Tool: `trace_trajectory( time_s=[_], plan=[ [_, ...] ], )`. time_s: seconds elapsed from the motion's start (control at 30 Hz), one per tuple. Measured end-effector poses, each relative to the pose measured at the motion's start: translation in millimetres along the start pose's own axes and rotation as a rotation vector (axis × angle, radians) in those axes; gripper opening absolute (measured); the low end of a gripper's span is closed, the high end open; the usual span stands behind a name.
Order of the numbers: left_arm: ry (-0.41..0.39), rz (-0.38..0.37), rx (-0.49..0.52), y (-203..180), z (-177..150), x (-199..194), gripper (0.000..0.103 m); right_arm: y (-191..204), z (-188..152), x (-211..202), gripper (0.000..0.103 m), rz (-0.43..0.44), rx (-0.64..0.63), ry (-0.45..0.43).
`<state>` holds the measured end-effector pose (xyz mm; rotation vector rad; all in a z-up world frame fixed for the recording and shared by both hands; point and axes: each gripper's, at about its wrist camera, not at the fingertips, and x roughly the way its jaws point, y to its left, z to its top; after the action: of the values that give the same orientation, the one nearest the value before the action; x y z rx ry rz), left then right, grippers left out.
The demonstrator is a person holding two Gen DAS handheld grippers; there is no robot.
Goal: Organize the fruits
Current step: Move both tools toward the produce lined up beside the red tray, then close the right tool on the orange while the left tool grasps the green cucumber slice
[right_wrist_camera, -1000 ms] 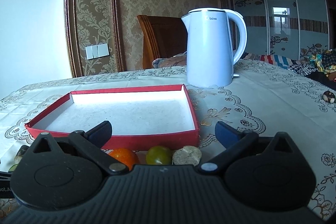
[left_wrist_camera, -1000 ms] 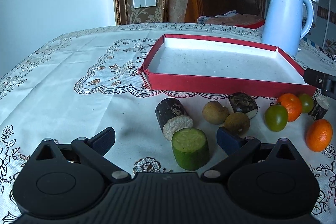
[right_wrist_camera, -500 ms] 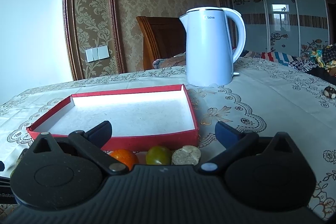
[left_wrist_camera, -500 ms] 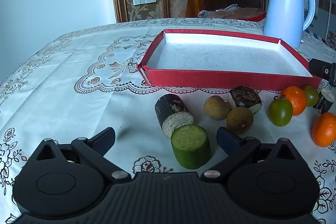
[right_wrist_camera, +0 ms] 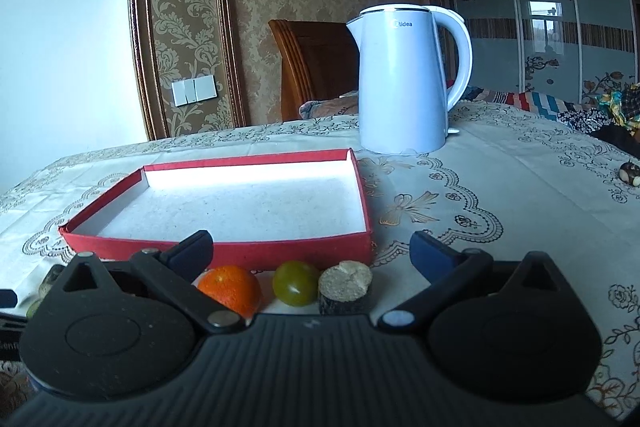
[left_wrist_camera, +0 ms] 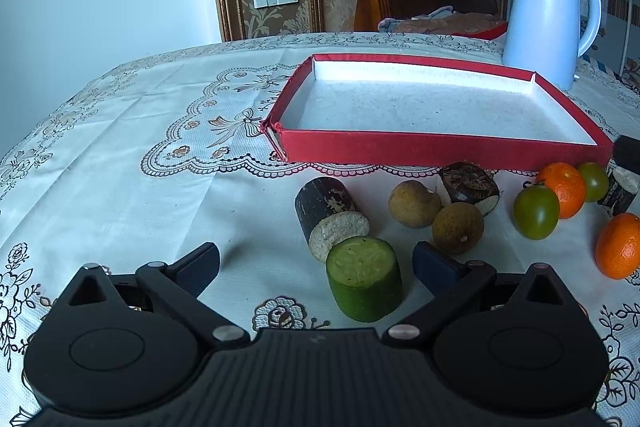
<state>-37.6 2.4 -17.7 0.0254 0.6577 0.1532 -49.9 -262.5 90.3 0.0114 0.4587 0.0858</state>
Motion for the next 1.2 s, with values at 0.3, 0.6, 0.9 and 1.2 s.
trace_trajectory(
  time_s=[0.3,0.6,0.9,1.2],
  plan=[
    [0.002,-0.002,-0.002,0,0,1,0.103,-25,-22,-35,0.103,0.059,-0.076,0.06],
    [0.002,-0.004,-0.006,0,-1,1,0.103,19,-22,-20,0.081,0.145,-0.201,0.125],
    [0.009,-0.013,-0.017,1,-1,2,0.103,34,-21,2,0.053,0.199,-0.222,0.195],
    [0.014,-0.024,-0.03,4,-1,4,0.103,34,-21,5,0.041,0.208,-0.218,0.191]
  ],
)
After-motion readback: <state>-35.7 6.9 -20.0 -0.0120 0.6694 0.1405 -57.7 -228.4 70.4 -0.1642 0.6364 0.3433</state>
